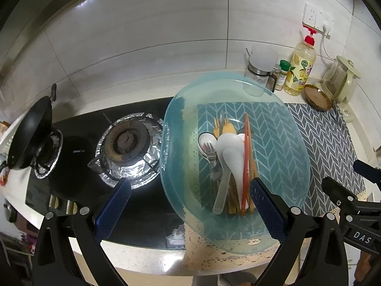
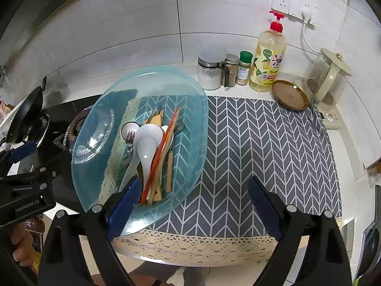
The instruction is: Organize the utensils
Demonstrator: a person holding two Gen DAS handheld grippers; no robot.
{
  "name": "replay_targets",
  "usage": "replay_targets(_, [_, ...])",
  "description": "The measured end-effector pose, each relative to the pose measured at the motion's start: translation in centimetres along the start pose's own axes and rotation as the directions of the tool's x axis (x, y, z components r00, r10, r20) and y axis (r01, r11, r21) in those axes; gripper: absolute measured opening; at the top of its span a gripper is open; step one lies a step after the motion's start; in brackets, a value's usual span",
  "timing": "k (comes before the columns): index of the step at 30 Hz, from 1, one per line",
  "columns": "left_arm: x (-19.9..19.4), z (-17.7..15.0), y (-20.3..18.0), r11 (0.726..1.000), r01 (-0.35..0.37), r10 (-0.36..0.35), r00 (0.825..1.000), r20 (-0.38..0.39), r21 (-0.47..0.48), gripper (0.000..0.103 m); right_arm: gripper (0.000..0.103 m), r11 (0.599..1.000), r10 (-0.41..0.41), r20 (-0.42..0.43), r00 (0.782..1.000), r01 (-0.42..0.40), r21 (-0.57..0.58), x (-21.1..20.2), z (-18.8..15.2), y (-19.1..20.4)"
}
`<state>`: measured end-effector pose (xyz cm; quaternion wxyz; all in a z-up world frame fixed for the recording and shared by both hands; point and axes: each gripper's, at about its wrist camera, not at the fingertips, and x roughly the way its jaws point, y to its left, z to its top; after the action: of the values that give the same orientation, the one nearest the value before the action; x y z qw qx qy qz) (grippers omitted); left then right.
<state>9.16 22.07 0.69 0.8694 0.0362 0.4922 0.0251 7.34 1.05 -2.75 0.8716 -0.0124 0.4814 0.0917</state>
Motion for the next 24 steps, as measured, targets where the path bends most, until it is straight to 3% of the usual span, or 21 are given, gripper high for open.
replay_targets(9, [0.17, -0.31, -0.17, 1.000, -0.022, 0.022, 1.000, -0.022, -0.004, 0.099, 0.088, 1.000, 0.016, 0.002, 1.000, -0.016, -0.001, -0.17, -0.17, -0.06])
replay_targets(19, [0.59, -0.74, 0.07, 0.998, 0.053, -0.055, 0.996, -0.076, -0.024, 0.099, 0.088, 1.000, 0.020, 0.000, 1.000, -0.020, -0.020, -0.38, -0.36, 0.29])
replay_targets(24, [0.67, -0.81, 0.27, 0.998, 0.054, -0.057, 0.995, -0.079, -0.032, 0.099, 0.088, 1.000, 0.023, 0.000, 1.000, -0.023, -0.018, -0.37, -0.40, 0.31])
